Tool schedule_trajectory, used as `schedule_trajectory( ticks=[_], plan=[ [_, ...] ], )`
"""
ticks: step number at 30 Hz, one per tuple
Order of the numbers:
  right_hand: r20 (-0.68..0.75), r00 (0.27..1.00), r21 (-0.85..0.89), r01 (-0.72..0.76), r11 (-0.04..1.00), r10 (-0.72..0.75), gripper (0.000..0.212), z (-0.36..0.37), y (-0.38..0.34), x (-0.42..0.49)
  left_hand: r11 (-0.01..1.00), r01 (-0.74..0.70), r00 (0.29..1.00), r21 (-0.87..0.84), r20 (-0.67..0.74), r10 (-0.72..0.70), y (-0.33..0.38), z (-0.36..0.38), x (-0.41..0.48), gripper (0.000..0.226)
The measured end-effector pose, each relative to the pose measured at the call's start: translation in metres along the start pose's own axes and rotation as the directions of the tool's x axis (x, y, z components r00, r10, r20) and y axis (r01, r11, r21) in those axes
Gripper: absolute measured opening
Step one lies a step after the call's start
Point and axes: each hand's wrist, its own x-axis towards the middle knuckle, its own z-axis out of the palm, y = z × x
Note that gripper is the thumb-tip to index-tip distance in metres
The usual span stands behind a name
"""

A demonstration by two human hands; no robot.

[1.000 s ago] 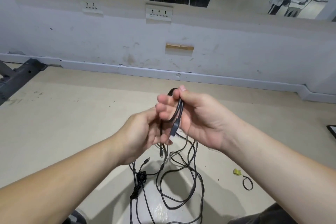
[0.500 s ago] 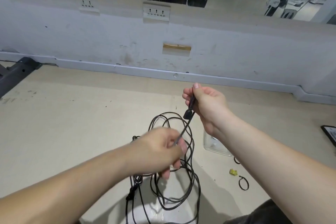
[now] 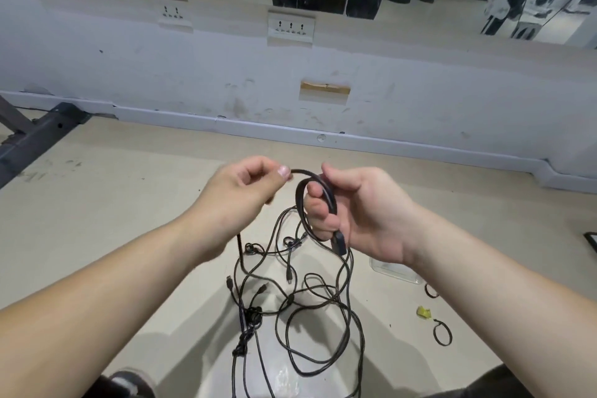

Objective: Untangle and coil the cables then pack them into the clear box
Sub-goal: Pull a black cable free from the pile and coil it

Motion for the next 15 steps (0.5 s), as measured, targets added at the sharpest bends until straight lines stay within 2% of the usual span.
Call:
schedule_trajectory(
  ticks=[3,5,6,9,11,13,15],
  plan=[
    [0.044,0.998,0.203,0.04,0.978,-0.05,0.037,0.0,-0.008,-0.006,0.968,0.228,0.956,-0.103,0.211,-0.202,-0.019,0.024,-0.018,0.03],
    [-0.019,0.996,0.237,0.091,0.967,-0.089,0.04,-0.003,-0.01,-0.006,0.932,0.355,0.889,-0.071,0.335,-0.313,-0.026,0.04,-0.032,0.032],
    [-0.067,0.992,0.206,0.123,0.971,-0.111,0.041,-0.005,-0.009,-0.004,0.927,0.373,0.866,-0.018,0.365,-0.342,-0.029,0.046,-0.035,0.034],
    [-0.246,0.946,0.019,0.224,0.974,-0.213,0.038,-0.013,-0.002,0.007,0.931,0.346,0.846,0.116,0.392,-0.362,-0.026,0.053,-0.033,0.032],
    [-0.362,0.874,-0.17,0.28,0.945,-0.324,0.033,-0.021,0.002,0.015,0.931,0.309,0.841,0.196,0.4,-0.363,-0.021,0.052,-0.029,0.026],
    [-0.43,0.795,-0.35,0.29,0.891,-0.428,0.029,-0.027,0.004,0.02,0.92,0.283,0.819,0.27,0.432,-0.378,-0.018,0.049,-0.028,0.022],
    [-0.448,0.737,-0.527,0.239,0.816,-0.506,0.027,-0.031,0.006,0.022,0.912,0.258,0.787,0.318,0.478,-0.39,-0.016,0.046,-0.029,0.023]
  ],
)
